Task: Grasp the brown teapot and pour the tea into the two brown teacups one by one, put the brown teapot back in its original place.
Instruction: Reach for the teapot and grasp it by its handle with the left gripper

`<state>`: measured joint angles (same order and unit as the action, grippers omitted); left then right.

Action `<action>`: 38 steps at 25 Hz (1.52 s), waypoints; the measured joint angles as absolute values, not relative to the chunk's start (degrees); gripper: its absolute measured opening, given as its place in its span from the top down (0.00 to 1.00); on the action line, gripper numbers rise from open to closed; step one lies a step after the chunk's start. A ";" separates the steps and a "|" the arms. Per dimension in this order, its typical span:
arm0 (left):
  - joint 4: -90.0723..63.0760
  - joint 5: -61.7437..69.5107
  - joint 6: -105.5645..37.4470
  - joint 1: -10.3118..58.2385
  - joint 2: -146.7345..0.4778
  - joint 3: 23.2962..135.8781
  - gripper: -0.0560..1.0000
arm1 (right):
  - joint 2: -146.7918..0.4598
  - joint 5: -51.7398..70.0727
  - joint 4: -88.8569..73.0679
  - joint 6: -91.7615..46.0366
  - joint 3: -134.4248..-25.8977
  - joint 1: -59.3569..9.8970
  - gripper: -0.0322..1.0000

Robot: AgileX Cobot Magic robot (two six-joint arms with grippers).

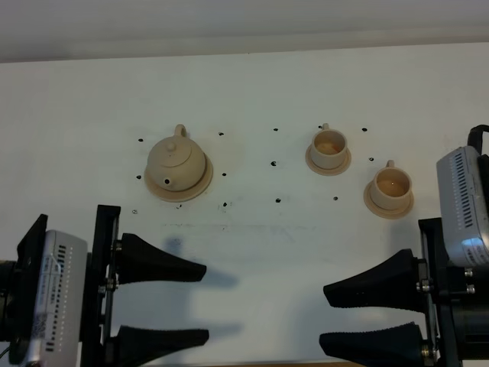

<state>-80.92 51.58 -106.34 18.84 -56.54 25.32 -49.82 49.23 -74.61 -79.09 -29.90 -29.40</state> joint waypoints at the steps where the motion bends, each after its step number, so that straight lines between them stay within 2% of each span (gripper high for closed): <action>1: -80.70 50.38 -105.75 18.84 -56.41 25.70 0.47 | -49.45 48.67 -74.49 -78.66 -29.90 -29.40 0.57; 10: -70.67 37.13 -88.93 16.57 -52.43 28.06 0.50 | -39.84 35.74 -57.68 -59.65 -29.90 -29.40 0.57; 18: -67.76 32.06 -78.35 5.39 -44.51 28.06 0.52 | -38.20 30.55 -37.21 -36.07 -29.90 -27.88 0.57; 27: -53.39 28.43 -62.29 -4.98 -34.46 28.06 0.52 | -36.19 30.38 -20.55 -16.83 -29.90 -19.91 0.57; 38: -29.26 26.59 -33.58 -5.88 -29.05 28.06 0.52 | -29.82 38.43 5.80 9.16 -32.79 -16.68 0.57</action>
